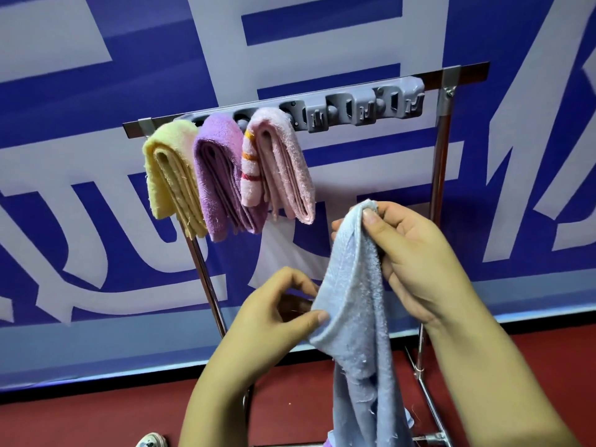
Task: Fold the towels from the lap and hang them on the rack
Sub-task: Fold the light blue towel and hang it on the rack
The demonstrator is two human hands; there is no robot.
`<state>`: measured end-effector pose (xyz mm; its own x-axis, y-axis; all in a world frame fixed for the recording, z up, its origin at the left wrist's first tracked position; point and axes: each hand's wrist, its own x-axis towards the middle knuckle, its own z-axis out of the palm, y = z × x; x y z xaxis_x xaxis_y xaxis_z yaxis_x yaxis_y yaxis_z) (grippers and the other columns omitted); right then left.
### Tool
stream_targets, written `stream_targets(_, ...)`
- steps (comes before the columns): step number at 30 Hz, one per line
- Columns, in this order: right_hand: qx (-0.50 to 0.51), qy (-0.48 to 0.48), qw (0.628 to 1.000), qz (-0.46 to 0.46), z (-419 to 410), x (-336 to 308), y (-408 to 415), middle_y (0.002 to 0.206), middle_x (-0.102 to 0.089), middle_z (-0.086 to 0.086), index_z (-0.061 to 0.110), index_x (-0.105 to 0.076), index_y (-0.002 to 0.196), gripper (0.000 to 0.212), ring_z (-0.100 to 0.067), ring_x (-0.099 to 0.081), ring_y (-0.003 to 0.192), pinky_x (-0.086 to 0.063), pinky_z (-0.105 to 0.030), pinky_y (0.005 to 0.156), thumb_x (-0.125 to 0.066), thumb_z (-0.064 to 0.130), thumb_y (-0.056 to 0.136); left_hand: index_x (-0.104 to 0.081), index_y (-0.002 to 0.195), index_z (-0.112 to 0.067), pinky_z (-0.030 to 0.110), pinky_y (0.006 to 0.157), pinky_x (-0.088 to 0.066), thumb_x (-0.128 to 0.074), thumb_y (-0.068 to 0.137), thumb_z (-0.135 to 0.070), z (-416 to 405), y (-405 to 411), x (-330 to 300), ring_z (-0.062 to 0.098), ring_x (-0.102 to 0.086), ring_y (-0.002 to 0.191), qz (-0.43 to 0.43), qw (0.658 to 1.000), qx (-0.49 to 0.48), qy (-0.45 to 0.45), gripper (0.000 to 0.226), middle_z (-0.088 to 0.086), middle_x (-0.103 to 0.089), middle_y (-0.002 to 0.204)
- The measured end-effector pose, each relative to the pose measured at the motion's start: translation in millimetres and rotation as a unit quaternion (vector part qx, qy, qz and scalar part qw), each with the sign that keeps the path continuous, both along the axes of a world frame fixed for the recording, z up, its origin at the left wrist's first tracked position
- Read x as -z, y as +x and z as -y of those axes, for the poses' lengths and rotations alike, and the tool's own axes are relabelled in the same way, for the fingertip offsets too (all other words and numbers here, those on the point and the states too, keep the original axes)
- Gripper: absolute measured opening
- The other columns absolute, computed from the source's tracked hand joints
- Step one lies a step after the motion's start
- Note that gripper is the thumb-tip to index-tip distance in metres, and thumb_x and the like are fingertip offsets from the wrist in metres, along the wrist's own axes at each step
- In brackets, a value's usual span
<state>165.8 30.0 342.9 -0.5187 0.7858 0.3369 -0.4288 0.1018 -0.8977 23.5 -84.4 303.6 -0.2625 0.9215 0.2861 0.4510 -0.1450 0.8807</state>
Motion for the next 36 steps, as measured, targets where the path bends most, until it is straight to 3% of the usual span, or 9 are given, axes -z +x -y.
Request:
stream_targets(3,0.009,-0.025,0.999,-0.019,-3.0,-0.6,2.8,0.085,-0.074,-0.008,0.008,-0.065,0.091,0.019,-0.016,-0.067,0.079,-0.055,-0.03,0.077,-0.047,0.013,0.095,-0.052,0.074,-0.026,0.031,0.068,-0.047,-0.066,0.073,-0.006,0.8,2.7,-0.4,0.014,-0.057,0.071,0.048,0.999,-0.009,0.023,0.024,-0.007,-0.066,0.084)
stream_targets(9,0.01,-0.053,0.998,-0.04,-8.4,-1.4,8.3,0.083,-0.075,-0.007,0.008,-0.065,0.09,0.02,-0.014,-0.069,0.075,-0.058,-0.025,0.069,-0.046,0.011,0.095,-0.073,0.073,-0.019,0.018,0.075,-0.047,-0.051,0.078,0.002,4.1,-2.0,-3.1,0.013,-0.064,0.085,-0.053,0.998,0.027,-0.005,0.031,-0.003,-0.066,0.089)
stream_targets(13,0.034,-0.037,0.999,-0.007,-12.3,1.4,9.8,0.083,-0.074,-0.006,0.008,-0.065,0.091,0.021,-0.014,-0.068,0.074,-0.057,-0.026,0.069,-0.045,0.012,0.096,-0.074,0.079,-0.027,0.018,0.079,-0.046,-0.051,0.077,-0.018,8.1,-8.4,-0.7,0.008,-0.063,0.089,-0.106,0.992,0.037,-0.052,0.025,-0.01,-0.066,0.091)
stream_targets(15,0.11,0.023,0.991,0.069,-19.8,1.4,14.1,0.081,-0.072,-0.003,0.011,-0.065,0.093,0.019,-0.013,-0.065,0.072,-0.053,-0.03,0.065,-0.046,0.016,0.097,-0.071,0.077,-0.03,0.011,0.078,-0.042,-0.061,0.078,-0.037,11.5,-17.8,-6.8,0.003,-0.063,0.089,-0.156,0.987,-0.001,-0.034,0.012,-0.014,-0.066,0.089)
stream_targets(18,0.167,0.166,0.958,0.165,-23.4,-4.6,25.0,0.078,-0.066,-0.004,0.02,-0.064,0.093,0.016,-0.013,-0.059,0.072,-0.048,-0.037,0.069,-0.048,0.021,0.096,-0.066,0.072,-0.023,0.01,0.072,-0.044,-0.069,0.075,-0.047,18.2,-34.4,-32.7,0.002,-0.062,0.08,-0.2,0.972,-0.103,0.066,0.024,-0.01,-0.066,0.082)
stream_targets(23,0.15,0.263,0.95,0.079,-20.7,-30.6,35.7,0.079,-0.066,0.01,0.024,-0.063,0.09,0.019,-0.002,-0.058,0.071,-0.048,-0.02,0.063,-0.045,0.02,0.097,-0.069,0.078,-0.035,0.02,0.073,-0.051,-0.068,0.075,-0.031,21.1,-36.4,-75.7,0.007,-0.06,0.081,-0.099,0.953,-0.124,0.258,0.005,-0.015,-0.068,0.081)
stream_targets(28,0.07,0.131,0.989,0.027,-27.9,-26.0,24.4,0.072,-0.069,0.011,0.022,-0.065,0.088,0.02,-0.002,-0.061,0.07,-0.051,-0.017,0.064,-0.047,0.015,0.094,-0.072,0.098,-0.037,0.019,0.08,-0.053,-0.073,0.075,-0.013,5.3,-29.2,-64.8,0.004,-0.063,0.083,0.035,0.952,-0.172,0.252,0.033,-0.014,-0.071,0.082)
stream_targets(32,0.003,0.091,0.996,-0.023,-25.0,-25.3,31.7,0.072,-0.071,0.005,0.015,-0.066,0.09,0.019,-0.005,-0.063,0.068,-0.052,-0.016,0.061,-0.053,0.025,0.081,-0.075,0.075,-0.028,0.021,0.071,-0.051,-0.072,0.075,-0.016,8.4,-30.2,-62.3,0.007,-0.062,0.072,0.093,0.945,-0.194,0.247,0.013,-0.01,-0.07,0.071)
stream_targets(36,-0.047,0.023,0.998,-0.044,-26.6,-21.8,31.8,0.071,-0.071,0.001,0.008,-0.066,0.093,0.025,-0.007,-0.065,0.065,-0.052,-0.017,0.058,-0.054,0.024,0.077,-0.07,0.068,-0.023,0.016,0.052,-0.046,-0.076,0.069,-0.029,11.6,-24.2,-64.4,0.005,-0.051,0.056,0.159,0.944,-0.148,0.249,0.009,-0.01,-0.06,0.062)
